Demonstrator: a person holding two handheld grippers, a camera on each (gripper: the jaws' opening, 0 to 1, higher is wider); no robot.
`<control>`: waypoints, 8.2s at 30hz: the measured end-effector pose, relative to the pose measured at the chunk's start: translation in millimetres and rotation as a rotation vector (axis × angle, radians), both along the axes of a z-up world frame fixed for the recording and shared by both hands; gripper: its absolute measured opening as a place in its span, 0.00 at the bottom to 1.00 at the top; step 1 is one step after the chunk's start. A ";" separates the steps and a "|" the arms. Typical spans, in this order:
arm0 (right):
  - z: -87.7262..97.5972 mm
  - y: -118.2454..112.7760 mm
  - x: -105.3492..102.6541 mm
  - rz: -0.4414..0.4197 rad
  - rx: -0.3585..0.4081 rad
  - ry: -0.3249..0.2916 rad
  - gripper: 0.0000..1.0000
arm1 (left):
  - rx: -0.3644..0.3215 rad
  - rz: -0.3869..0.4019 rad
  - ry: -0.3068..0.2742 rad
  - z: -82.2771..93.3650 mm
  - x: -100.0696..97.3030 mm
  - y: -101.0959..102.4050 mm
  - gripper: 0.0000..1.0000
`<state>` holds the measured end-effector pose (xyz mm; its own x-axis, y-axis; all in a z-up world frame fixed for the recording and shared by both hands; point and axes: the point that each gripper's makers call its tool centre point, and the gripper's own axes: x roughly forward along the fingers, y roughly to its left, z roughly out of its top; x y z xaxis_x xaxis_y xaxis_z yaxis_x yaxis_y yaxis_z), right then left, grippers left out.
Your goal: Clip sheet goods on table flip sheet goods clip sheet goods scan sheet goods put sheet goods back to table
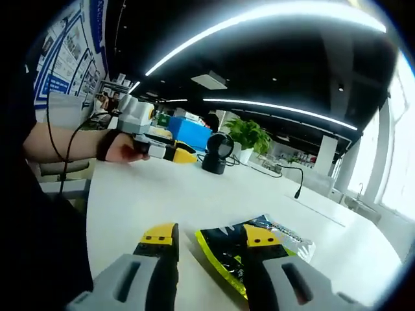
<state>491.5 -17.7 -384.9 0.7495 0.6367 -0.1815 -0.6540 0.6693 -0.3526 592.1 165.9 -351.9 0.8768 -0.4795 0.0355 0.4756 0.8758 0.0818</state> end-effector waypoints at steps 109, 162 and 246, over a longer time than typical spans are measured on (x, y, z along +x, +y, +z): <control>-0.1 -4.9 -9.6 0.043 0.000 -0.031 0.00 | 0.010 0.003 0.002 -0.9 -0.7 -0.1 0.26; 143.5 -91.6 50.2 -0.260 0.461 -0.145 0.00 | -0.017 0.025 -0.006 2.8 0.8 6.2 0.25; 117.4 -188.0 69.2 -0.571 0.708 -0.114 0.00 | -0.002 0.071 -0.046 8.0 2.5 14.4 0.29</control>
<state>560.8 -205.7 -267.5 0.9739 0.0981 0.2048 -0.1437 0.9646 0.2212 594.6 180.3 -343.8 0.9062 -0.4157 0.0771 0.4078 0.9076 0.1002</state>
